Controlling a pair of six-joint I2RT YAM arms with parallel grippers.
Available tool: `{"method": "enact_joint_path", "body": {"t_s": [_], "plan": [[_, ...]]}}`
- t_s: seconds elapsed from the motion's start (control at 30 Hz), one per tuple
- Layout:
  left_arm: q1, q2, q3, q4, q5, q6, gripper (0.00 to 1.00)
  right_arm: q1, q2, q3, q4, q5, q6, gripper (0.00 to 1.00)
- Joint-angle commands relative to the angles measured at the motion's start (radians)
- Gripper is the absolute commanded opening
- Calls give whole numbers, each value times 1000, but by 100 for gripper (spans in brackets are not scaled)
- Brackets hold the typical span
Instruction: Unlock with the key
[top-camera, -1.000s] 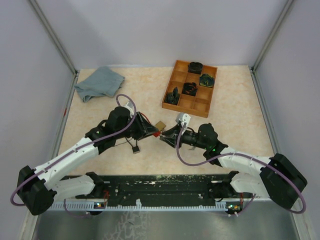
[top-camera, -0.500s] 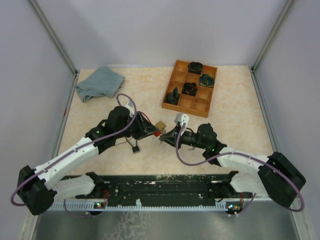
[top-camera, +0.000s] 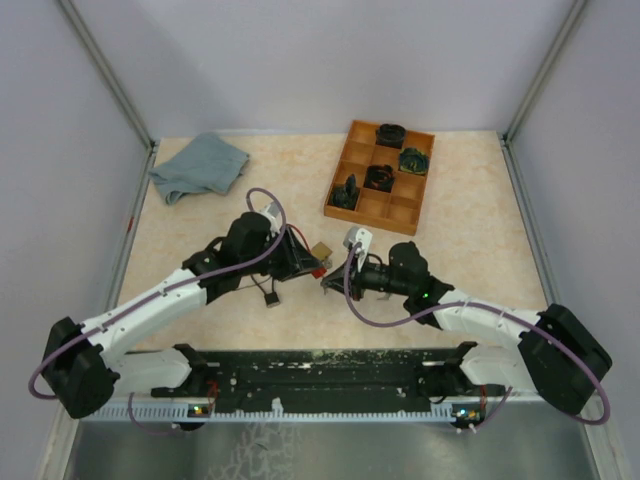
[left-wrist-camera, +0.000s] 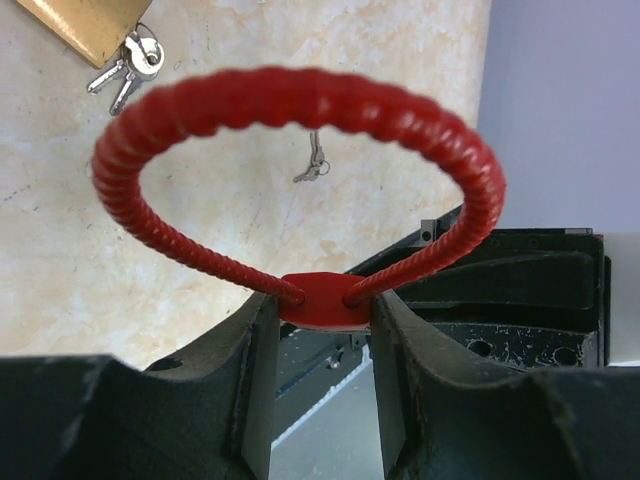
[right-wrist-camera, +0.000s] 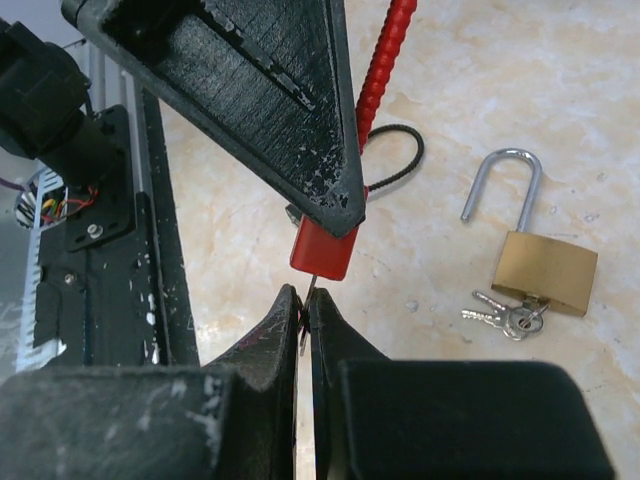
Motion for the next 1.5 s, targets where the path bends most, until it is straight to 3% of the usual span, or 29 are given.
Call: {"method": "enact_joint_path", "body": {"t_s": [0.0, 0.2, 0.47, 0.57, 0.77, 1.03, 1.37, 1.47], "plan": [[-101, 35, 35, 12, 101, 10, 0, -14, 2, 116, 89, 67, -9, 0], [-142, 56, 10, 5, 81, 6, 0, -70, -40, 100, 173, 62, 50, 0], [-160, 107, 18, -34, 87, 48, 0, -69, -52, 150, 158, 5, 22, 0], [-183, 143, 71, -143, 47, 97, 0, -73, -62, 151, 115, 26, -24, 0], [-185, 96, 47, -159, 29, 127, 0, -131, -123, 149, 103, 16, -15, 0], [-158, -8, -9, 29, 48, 93, 0, -131, -37, 55, 377, -73, 222, 0], [-151, -229, -191, 554, 160, 207, 0, -131, 90, -26, 907, -118, 699, 0], [-151, -264, -259, 720, 213, 220, 0, -131, 137, 2, 989, -135, 798, 0]]}}
